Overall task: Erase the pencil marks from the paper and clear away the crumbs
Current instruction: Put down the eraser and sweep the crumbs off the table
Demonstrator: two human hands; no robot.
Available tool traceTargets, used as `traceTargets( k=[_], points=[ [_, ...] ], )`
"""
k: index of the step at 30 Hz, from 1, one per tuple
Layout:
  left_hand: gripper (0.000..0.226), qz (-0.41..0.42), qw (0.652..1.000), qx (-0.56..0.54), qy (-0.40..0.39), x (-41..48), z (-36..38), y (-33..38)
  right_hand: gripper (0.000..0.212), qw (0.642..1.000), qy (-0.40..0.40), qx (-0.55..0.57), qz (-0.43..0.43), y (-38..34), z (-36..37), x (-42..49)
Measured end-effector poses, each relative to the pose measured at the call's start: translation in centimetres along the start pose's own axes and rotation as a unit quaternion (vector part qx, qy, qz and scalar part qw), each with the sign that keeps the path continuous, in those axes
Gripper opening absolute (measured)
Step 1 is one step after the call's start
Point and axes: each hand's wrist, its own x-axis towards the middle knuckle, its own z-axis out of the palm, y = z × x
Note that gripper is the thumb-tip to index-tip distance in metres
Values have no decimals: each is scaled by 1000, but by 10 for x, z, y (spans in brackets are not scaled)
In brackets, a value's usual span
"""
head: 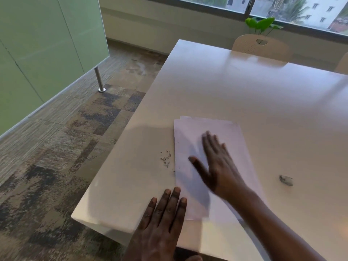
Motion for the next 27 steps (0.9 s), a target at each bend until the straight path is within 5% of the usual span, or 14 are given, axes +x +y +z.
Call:
traceTargets(
  k=[3,7,10,13,16,22,27],
  points=[
    [97,0,1000,21,-1,0,-2,1,106,988,-49,-39,142,4,4,22],
    [83,-8,1000,30,5,1,2,0,97,996,-80,12,-33,-37,20,17],
    [94,-8,1000,7,19,0,5,1,94,987,-74,74,-125,-50,13,4],
    [101,13,1000,5,1,5,4,0,99,999,-2,31,-7,-23,3,-2],
    [109,15,999,-3,-52,15,2,1,108,989,-20,-42,141,8,4,-7],
    [105,14,993,-56,-99,29,-11,3,89,996,-78,38,-8,-7,3,-24],
    [102,2,993,-72,-95,28,-17,3,107,991,0,0,137,7,5,-42]
  ],
)
